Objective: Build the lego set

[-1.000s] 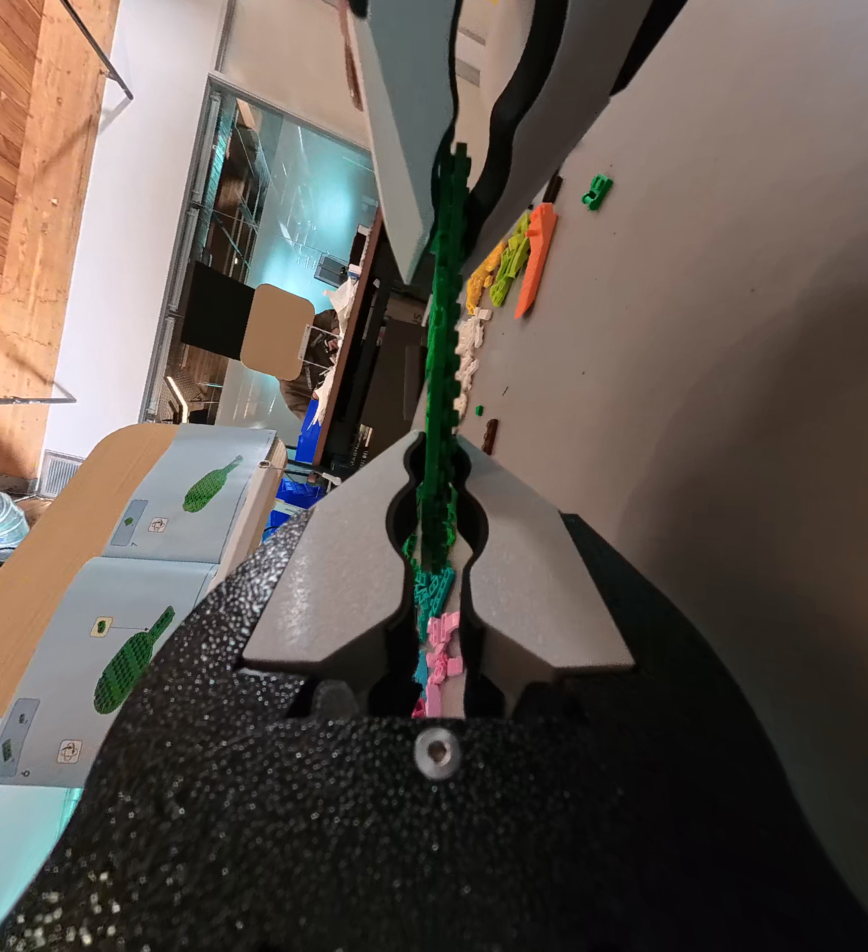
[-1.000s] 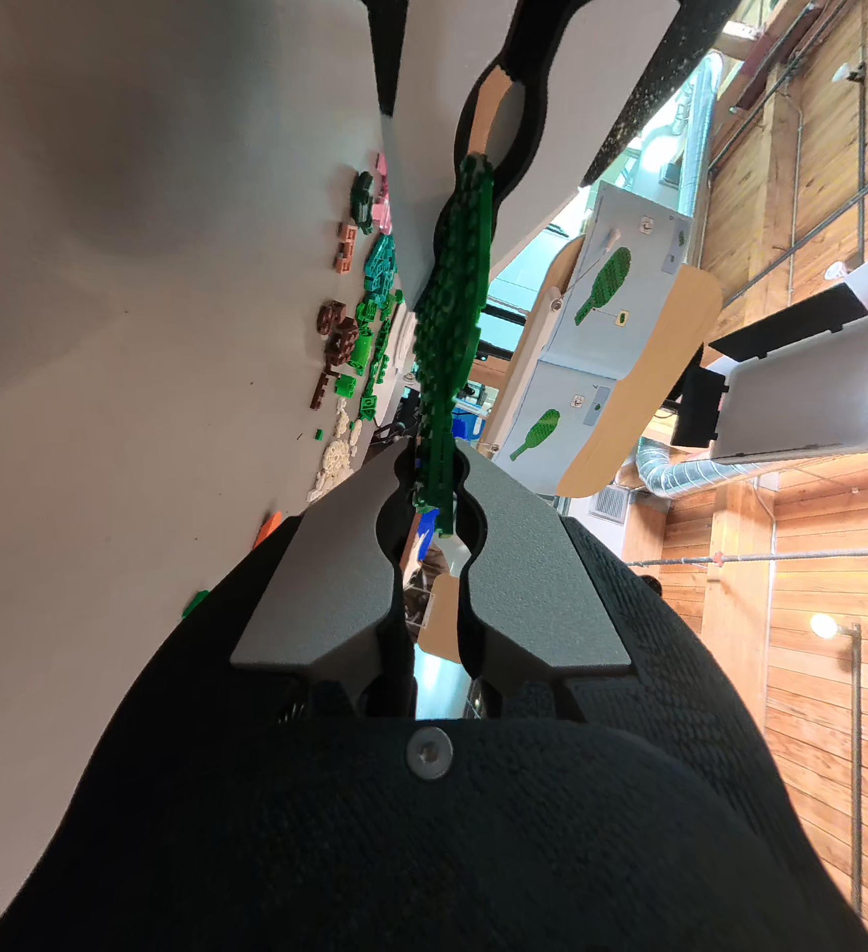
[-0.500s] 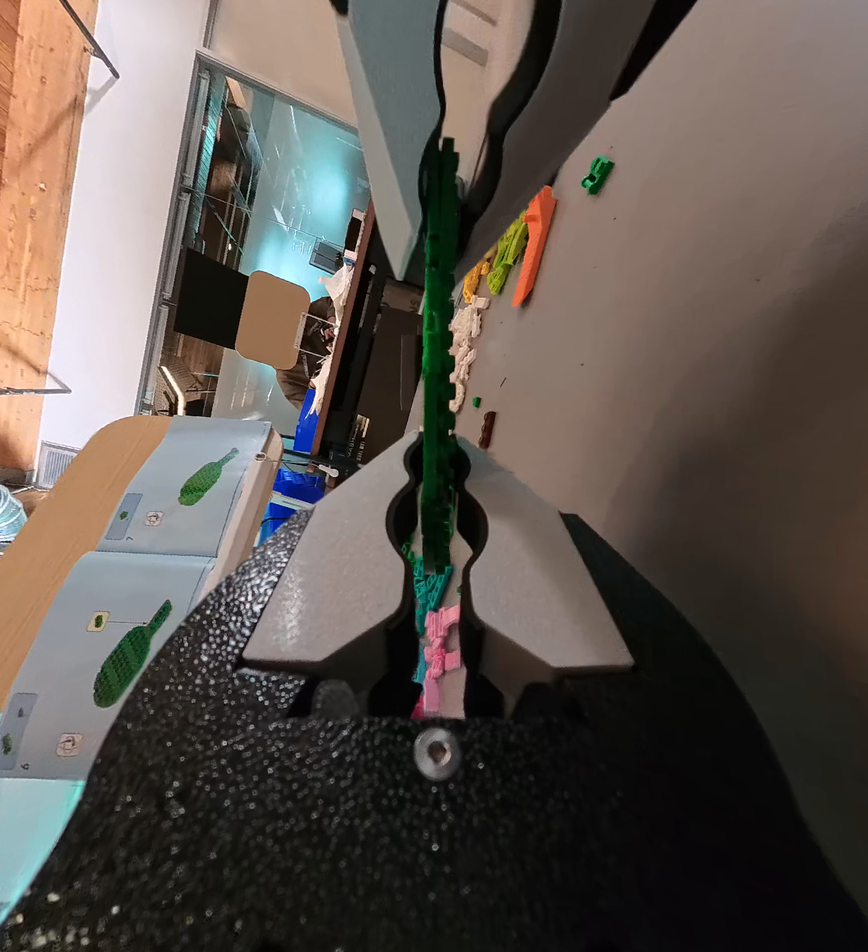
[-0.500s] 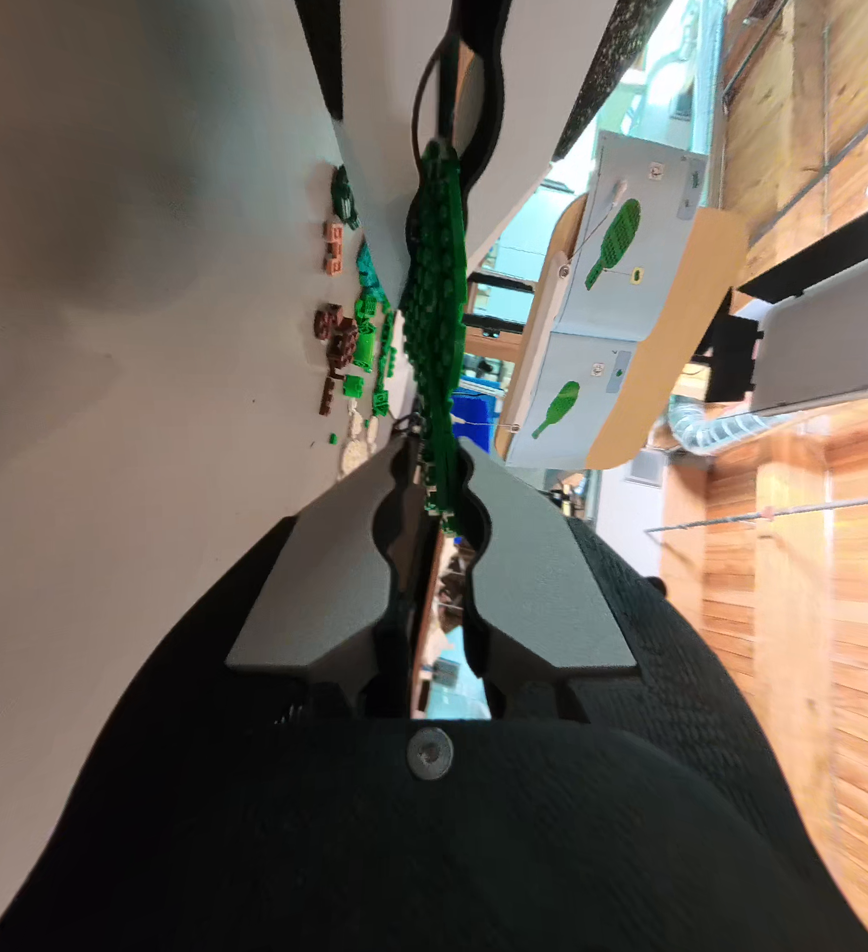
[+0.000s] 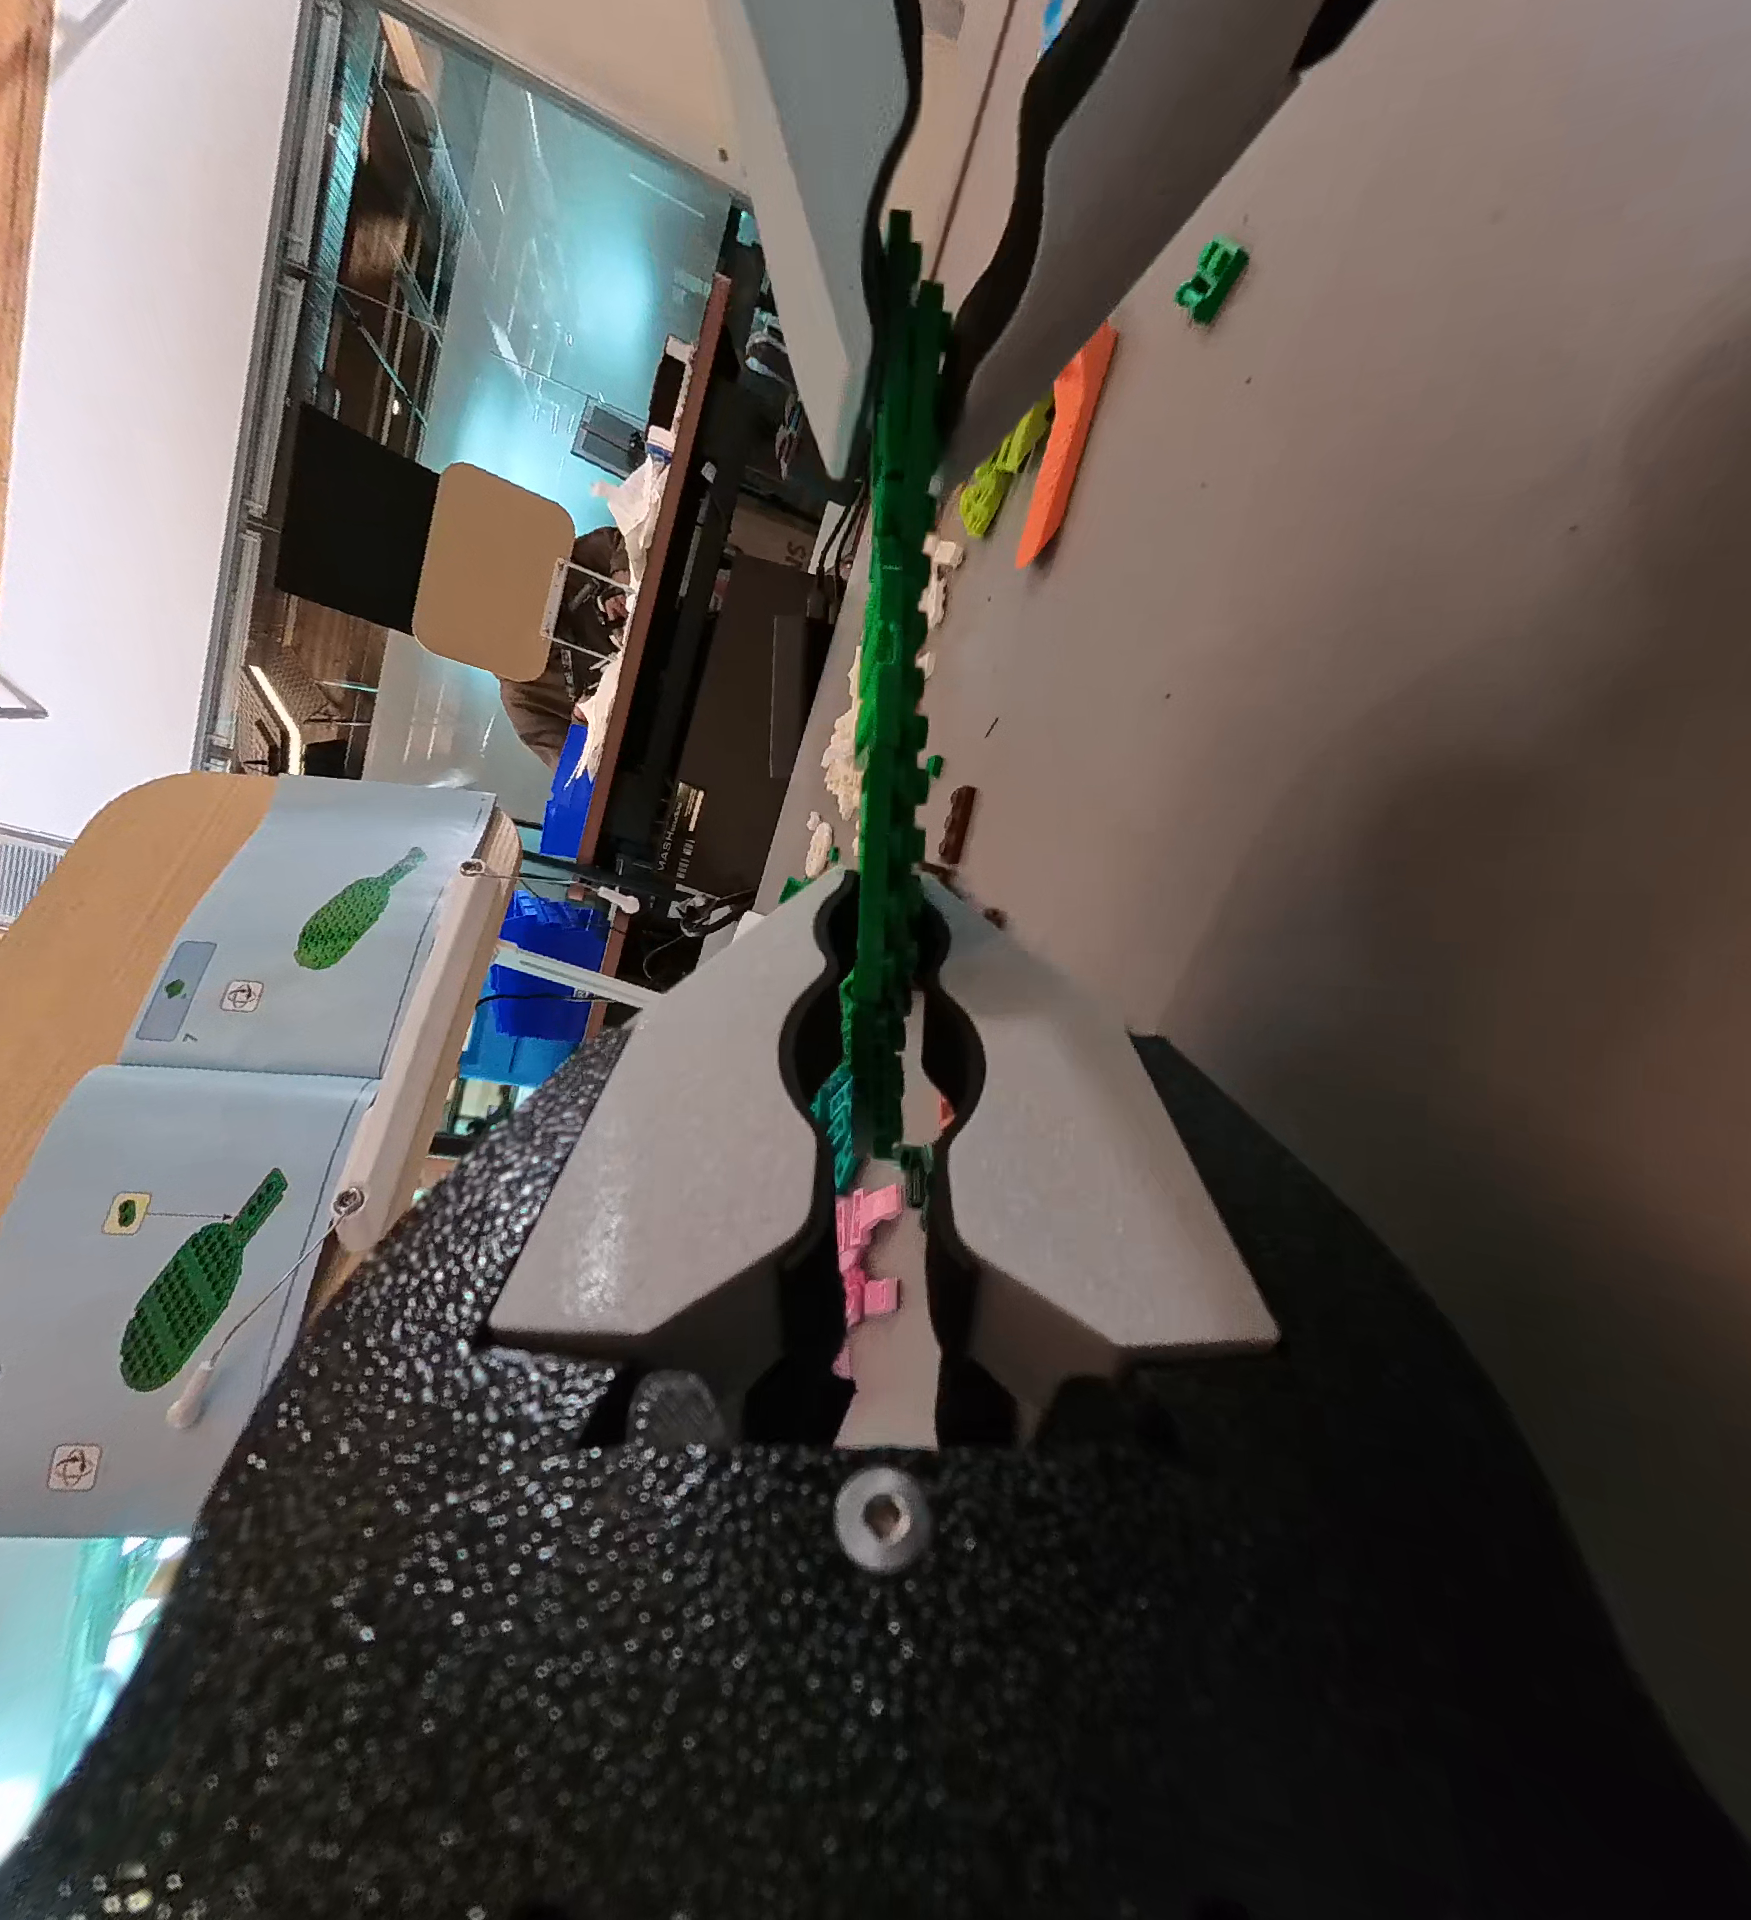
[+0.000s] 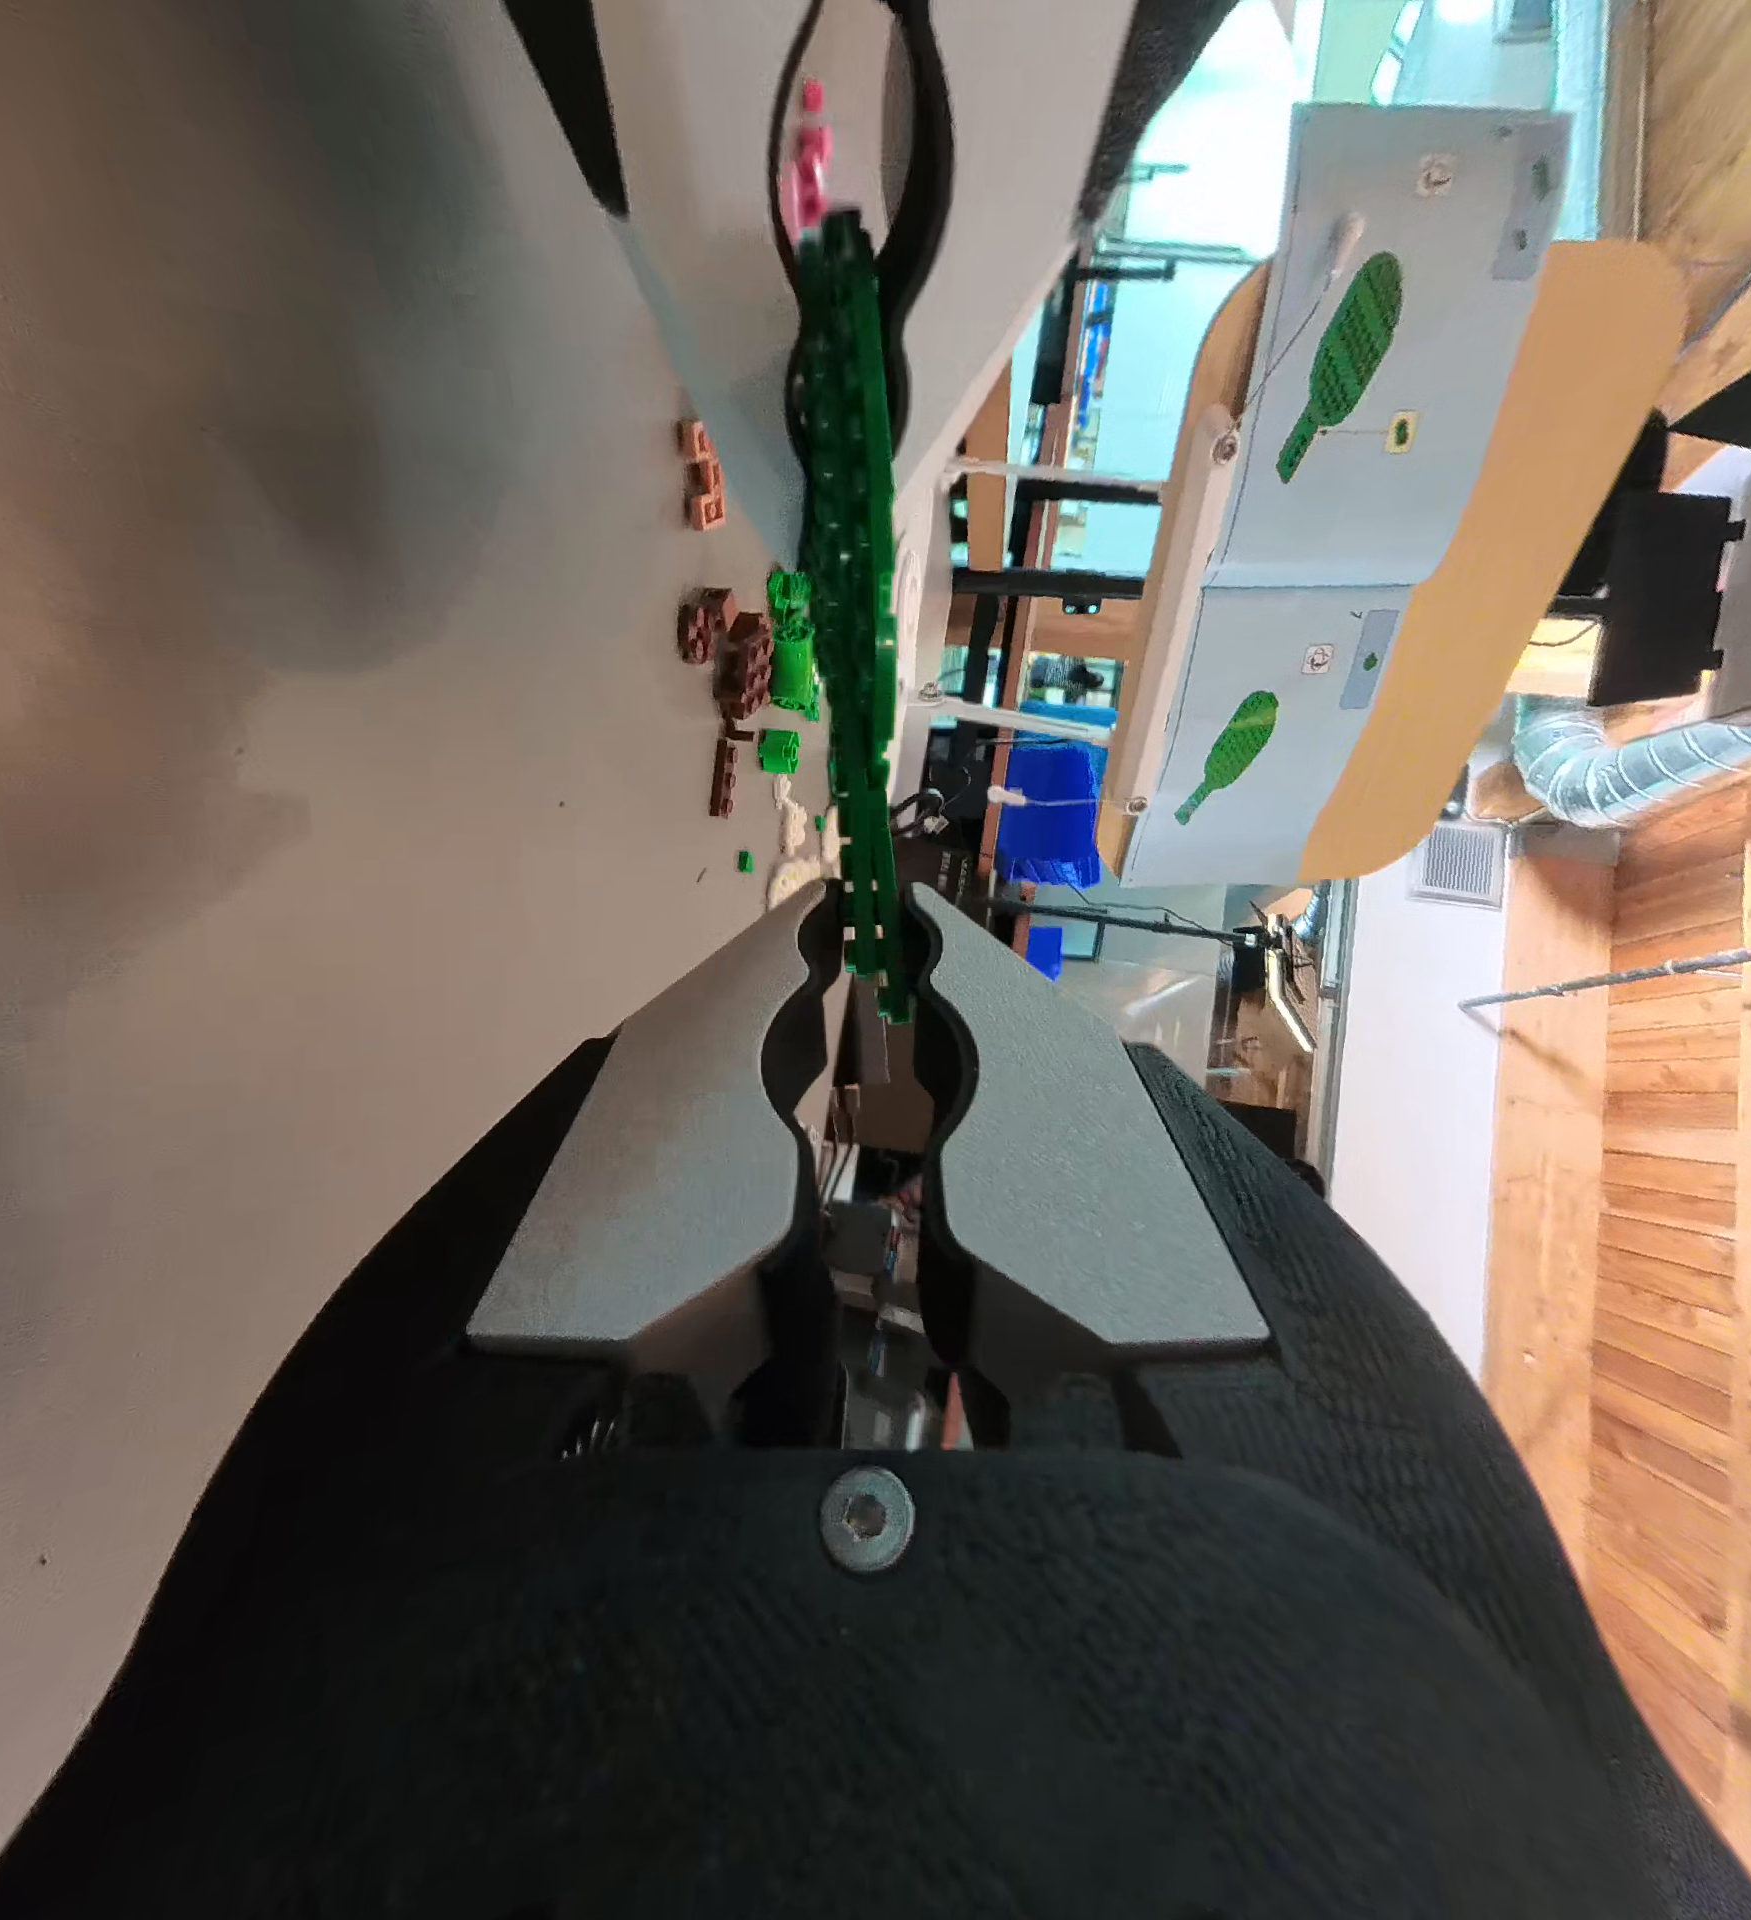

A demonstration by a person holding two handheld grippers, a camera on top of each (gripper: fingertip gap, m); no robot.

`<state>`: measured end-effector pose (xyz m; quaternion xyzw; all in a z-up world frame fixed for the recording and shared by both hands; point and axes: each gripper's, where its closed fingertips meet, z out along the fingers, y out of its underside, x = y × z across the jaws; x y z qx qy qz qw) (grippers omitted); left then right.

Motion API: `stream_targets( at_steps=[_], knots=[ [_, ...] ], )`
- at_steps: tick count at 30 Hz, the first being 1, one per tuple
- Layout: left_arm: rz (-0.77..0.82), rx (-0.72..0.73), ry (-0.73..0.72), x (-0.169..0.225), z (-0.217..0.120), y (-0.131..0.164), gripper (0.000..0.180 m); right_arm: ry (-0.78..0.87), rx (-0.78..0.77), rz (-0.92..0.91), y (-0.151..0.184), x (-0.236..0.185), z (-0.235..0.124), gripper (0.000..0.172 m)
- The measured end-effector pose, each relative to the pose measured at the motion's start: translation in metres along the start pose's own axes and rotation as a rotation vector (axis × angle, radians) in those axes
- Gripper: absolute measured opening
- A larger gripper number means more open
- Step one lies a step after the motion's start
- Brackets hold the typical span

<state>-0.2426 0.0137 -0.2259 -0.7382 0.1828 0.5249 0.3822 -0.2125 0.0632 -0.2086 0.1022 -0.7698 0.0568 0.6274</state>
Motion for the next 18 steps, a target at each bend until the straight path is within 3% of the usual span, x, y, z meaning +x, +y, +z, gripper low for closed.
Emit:
stream_targets(
  at_steps=[4, 9, 12, 15, 18],
  knots=[
    [0.023, -0.033, -0.002, 0.001, 0.001, 0.003, 0.006, 0.010, -0.077, -0.074, 0.002, -0.002, 0.004, 0.007],
    [-0.010, -0.041, 0.024, 0.003, 0.001, 0.006, 0.005, -0.022, -0.086, -0.034, 0.000, -0.006, 0.006, 0.006],
    [-0.042, -0.028, 0.057, 0.007, 0.002, 0.005, 0.005, -0.043, 0.008, 0.188, -0.001, 0.000, 0.004, 0.011],
    [-0.166, 0.030, 0.106, 0.007, 0.000, 0.000, 0.006, -0.094, 0.146, 0.485, -0.003, 0.014, -0.003, 0.054],
    [-0.287, 0.146, 0.183, 0.009, -0.007, -0.014, 0.006, -0.133, 0.394, 0.697, -0.017, 0.032, -0.023, 0.058]
  ],
)
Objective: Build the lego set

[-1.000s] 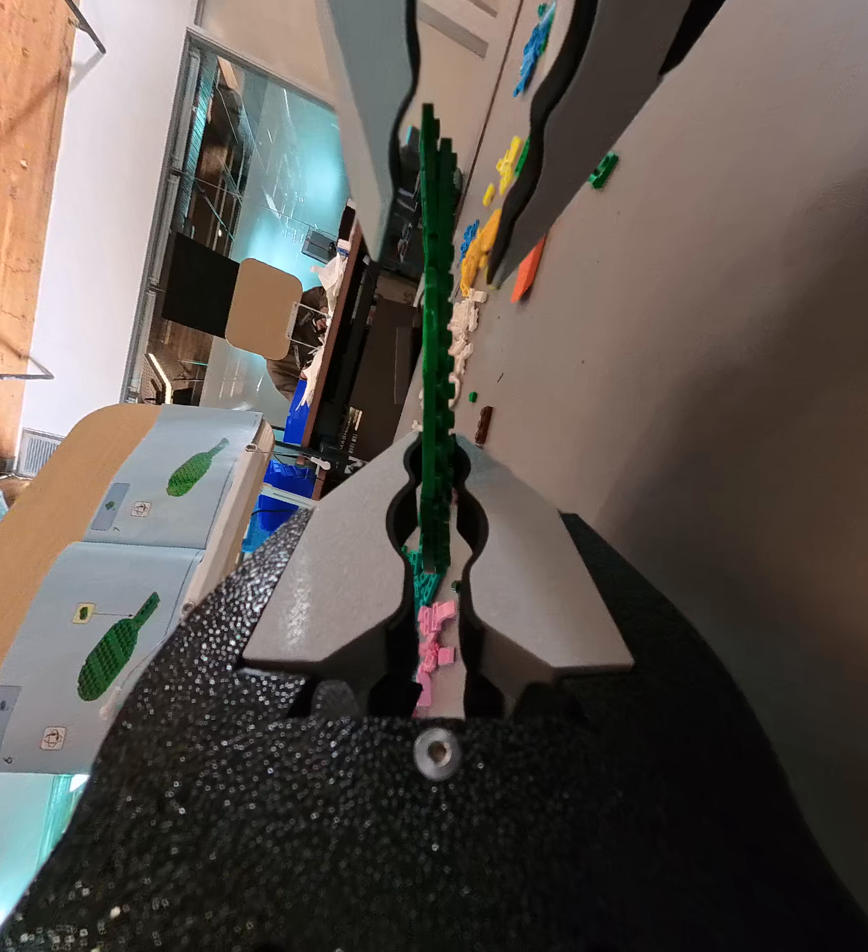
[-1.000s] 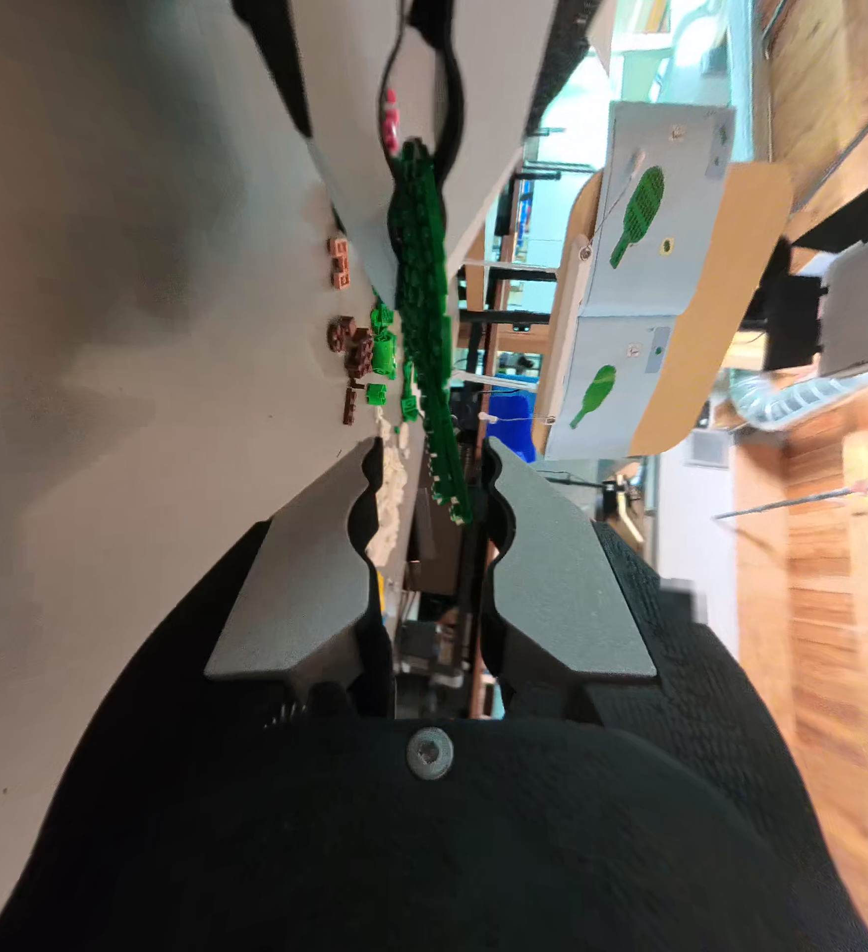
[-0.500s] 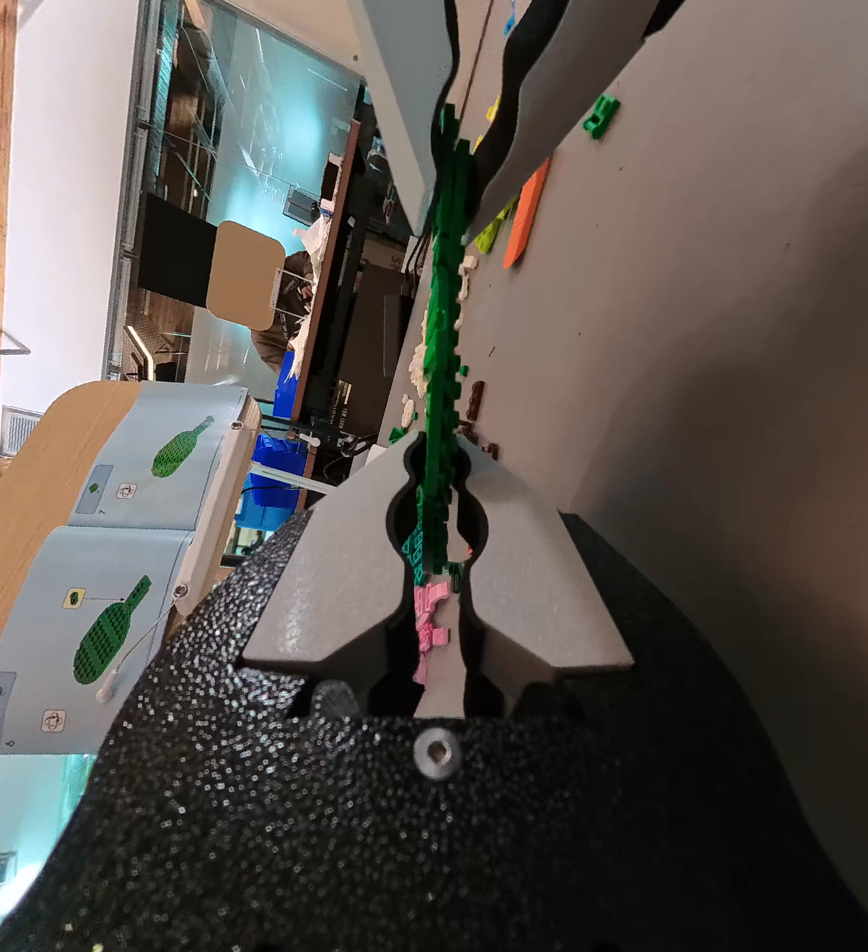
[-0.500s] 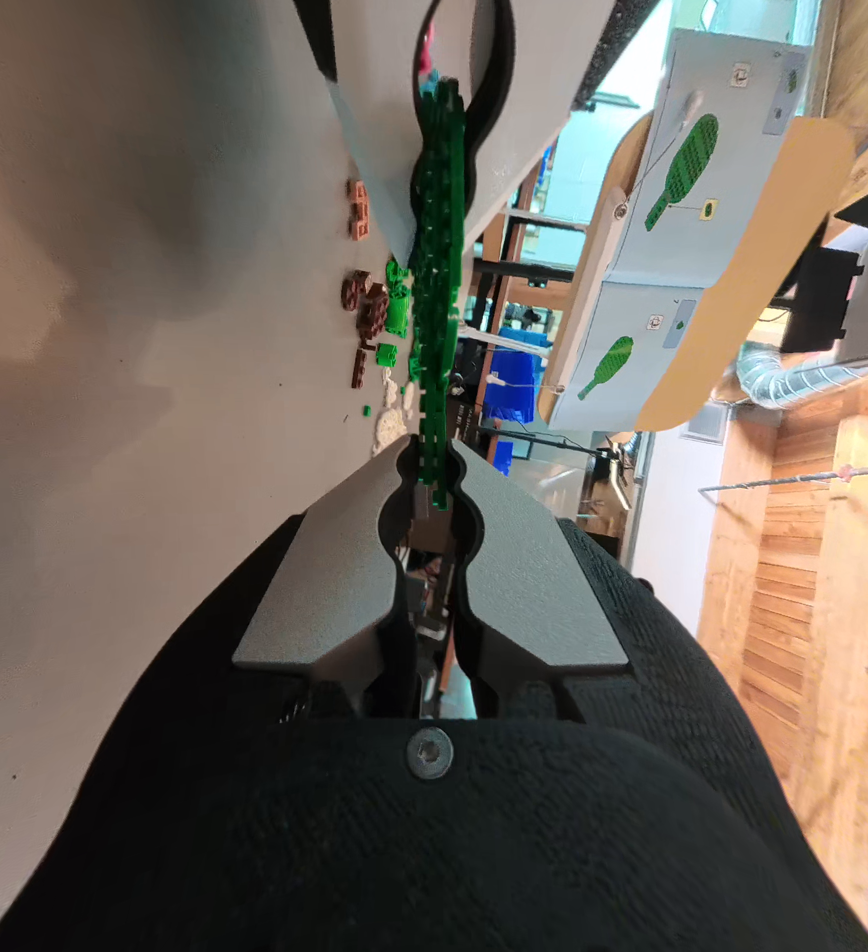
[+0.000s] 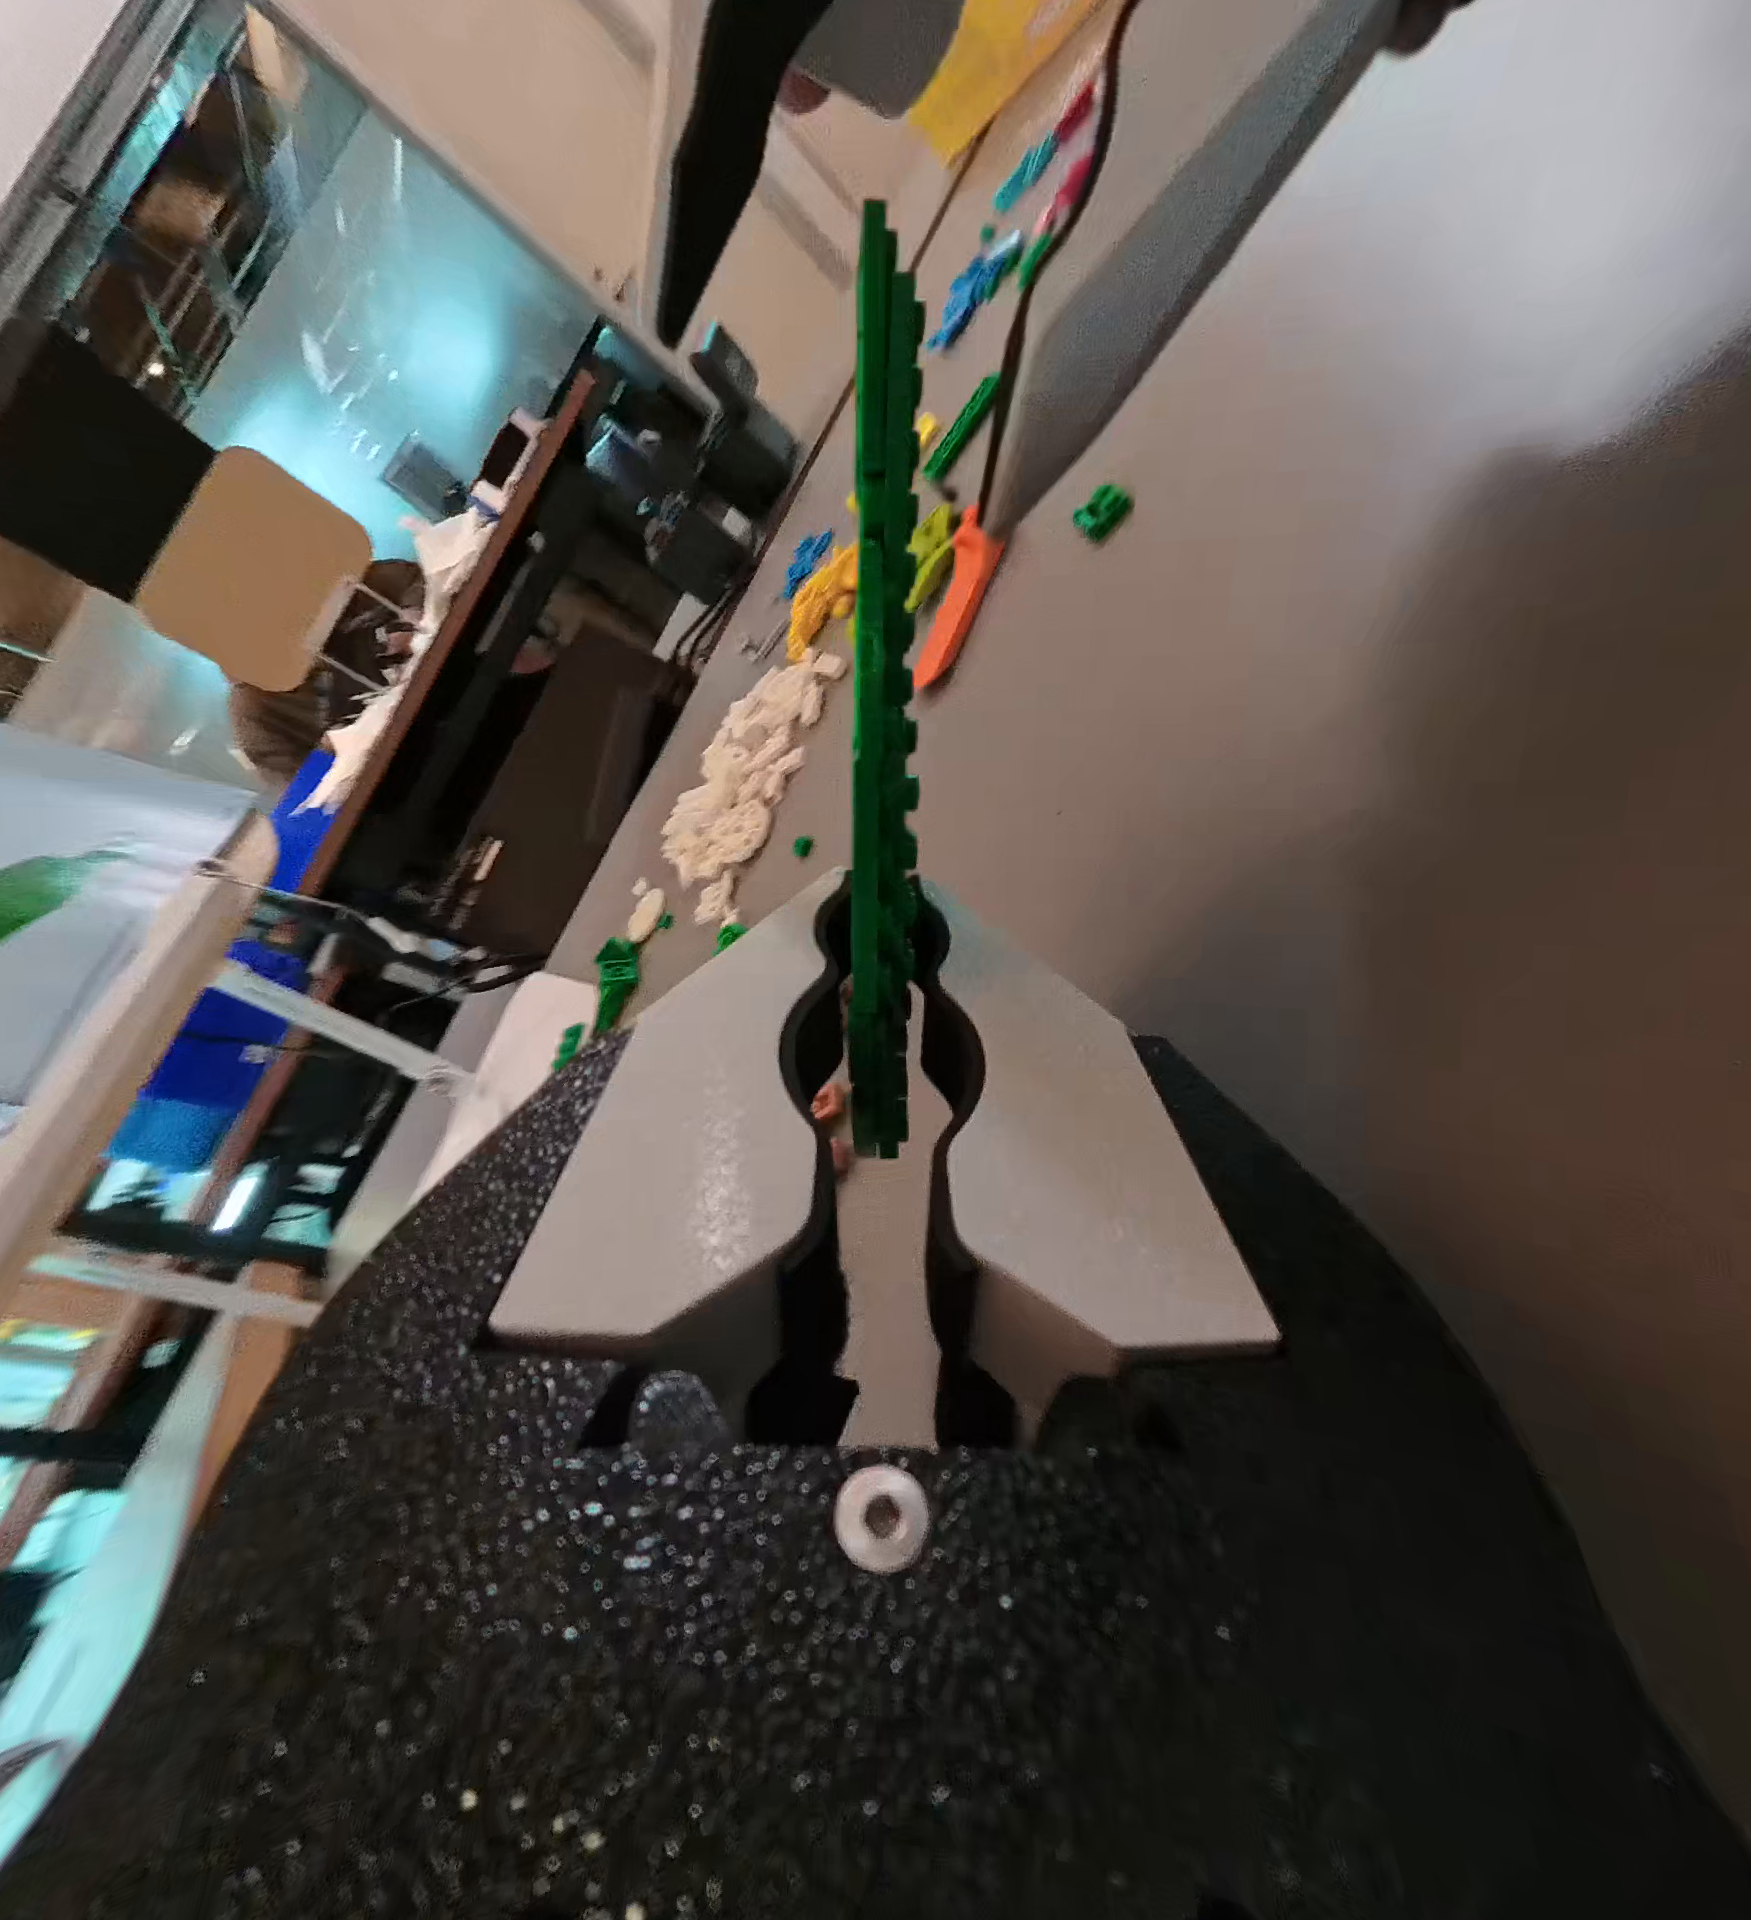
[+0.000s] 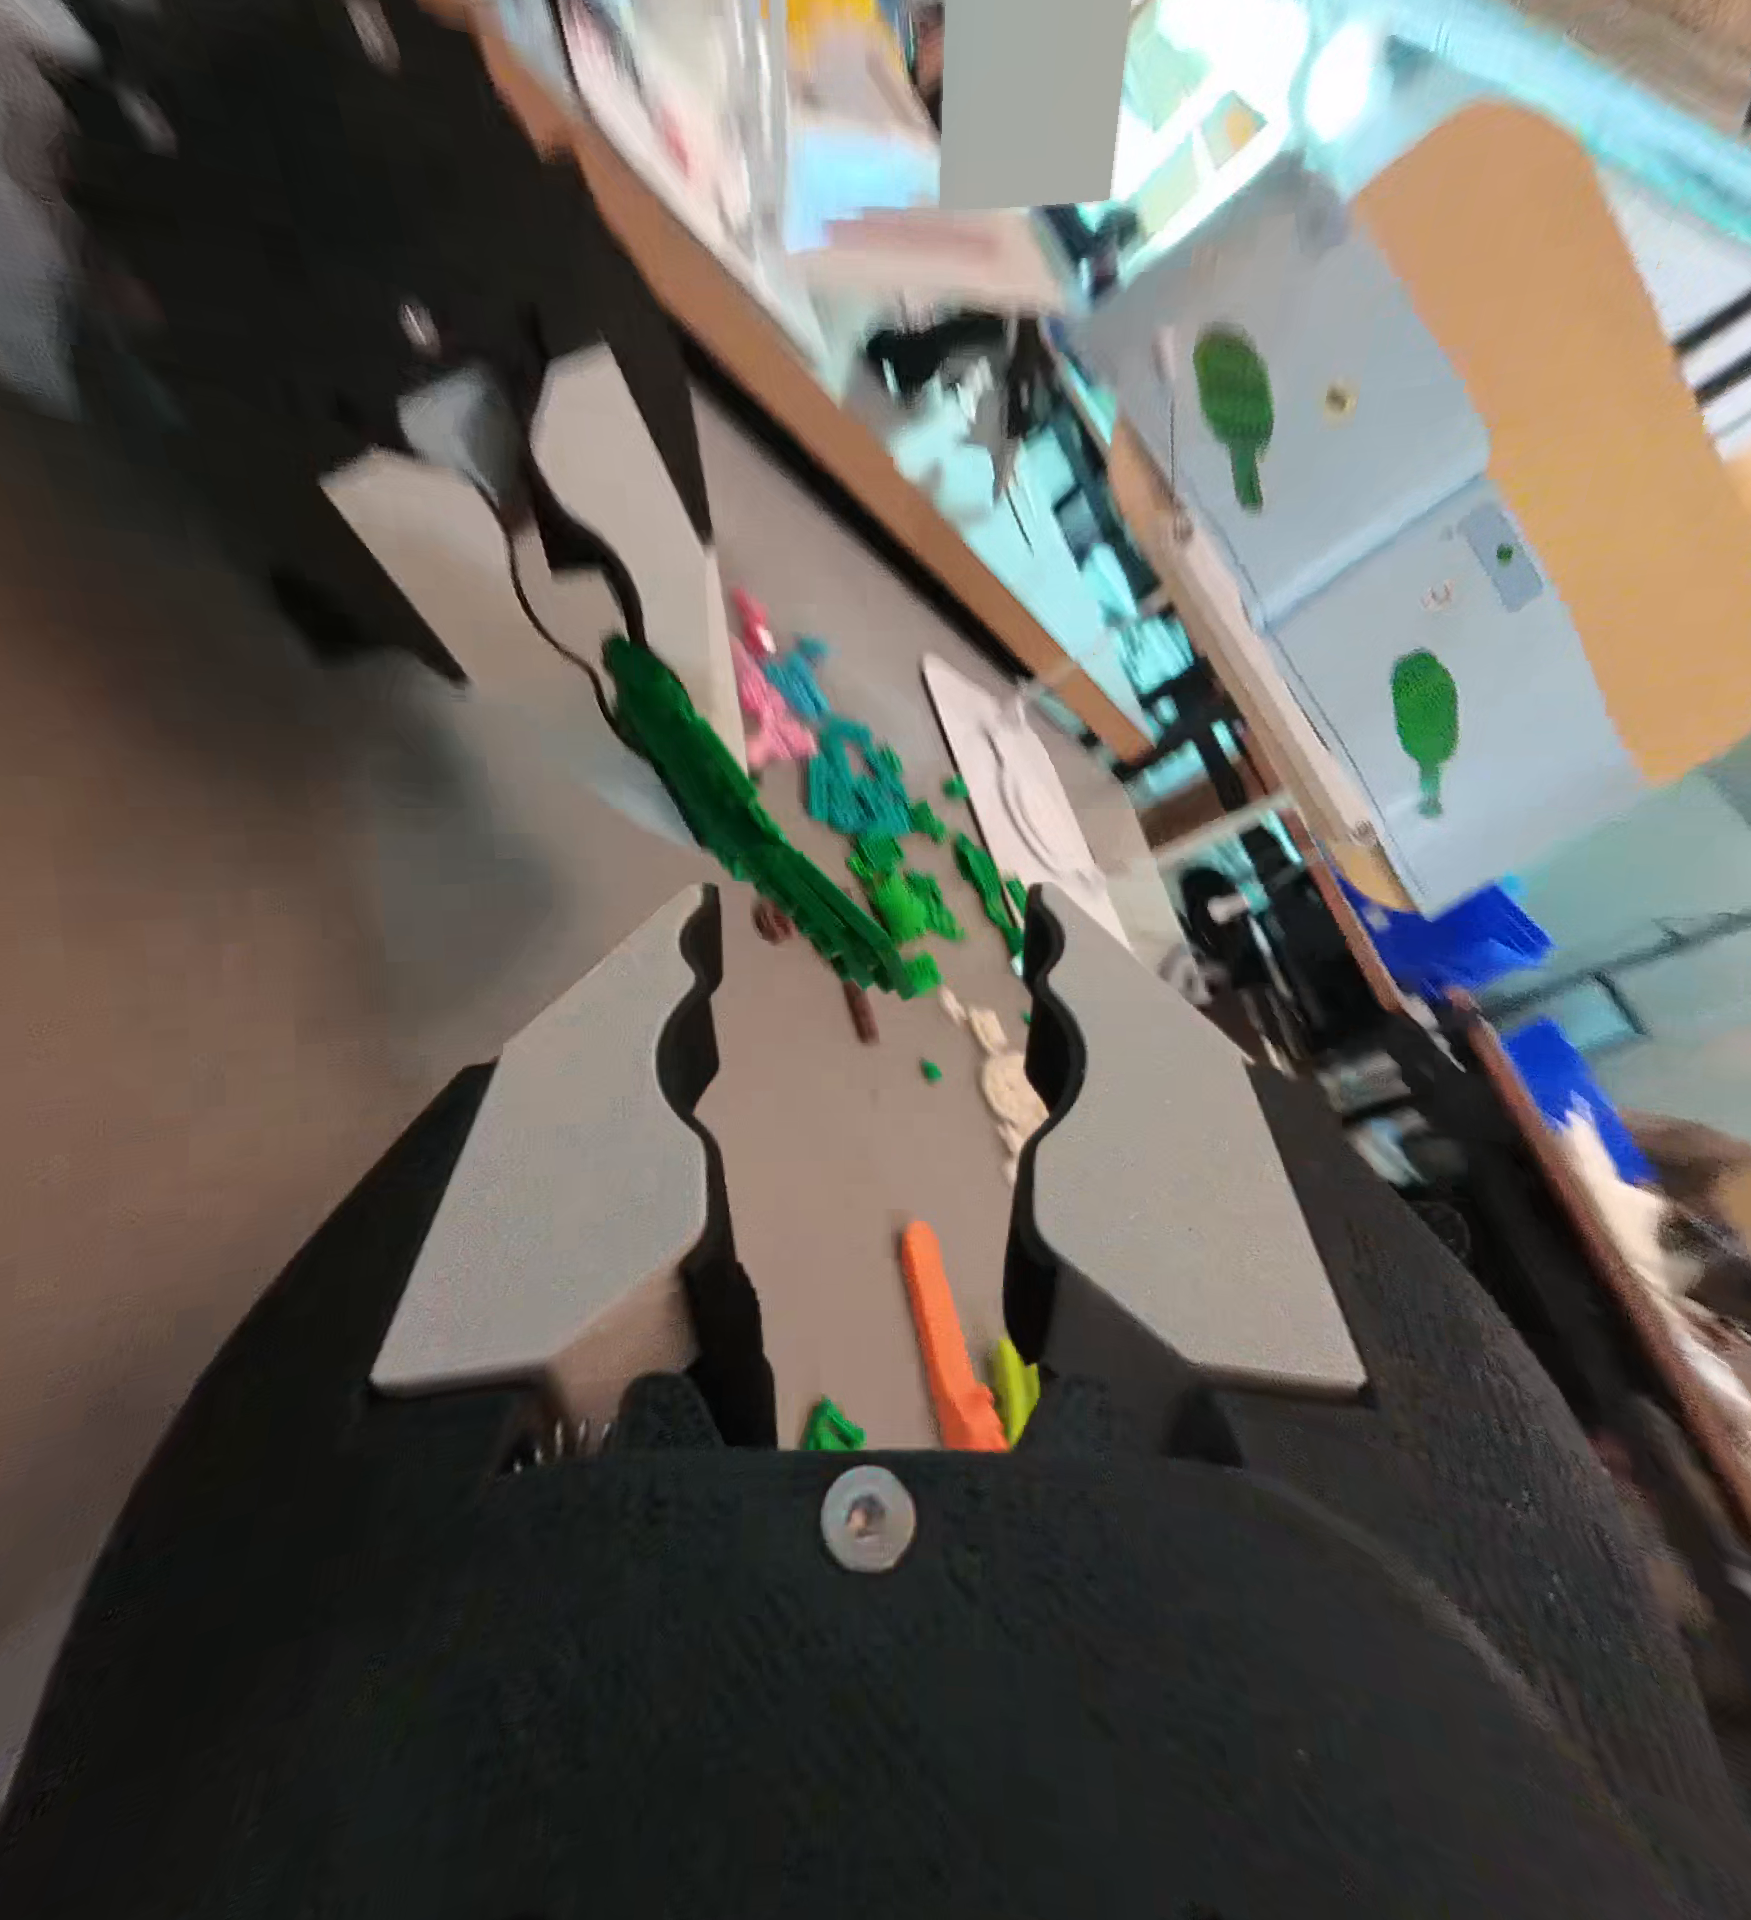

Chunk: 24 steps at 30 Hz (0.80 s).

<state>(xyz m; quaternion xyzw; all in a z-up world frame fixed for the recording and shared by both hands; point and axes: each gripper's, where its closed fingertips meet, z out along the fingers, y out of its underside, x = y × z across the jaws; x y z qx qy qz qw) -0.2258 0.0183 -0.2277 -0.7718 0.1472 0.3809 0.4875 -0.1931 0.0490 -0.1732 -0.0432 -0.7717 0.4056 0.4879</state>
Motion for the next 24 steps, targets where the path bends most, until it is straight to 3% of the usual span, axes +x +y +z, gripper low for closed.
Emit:
stream_targets(
  at_steps=[2, 10, 24],
  knots=[
    [-0.034, 0.026, 0.035, 0.003, -0.001, -0.002, 0.005, -0.047, 0.065, 0.038, -0.006, -0.001, -0.009, 0.046],
    [-0.072, 0.066, 0.151, 0.019, -0.002, -0.006, 0.006, -0.167, 0.058, -0.005, -0.001, -0.019, -0.016, 0.016],
    [-0.040, -0.081, 0.147, 0.021, 0.005, 0.016, 0.006, -0.216, -0.144, -0.176, 0.018, -0.037, -0.005, 0.007]
  ],
)
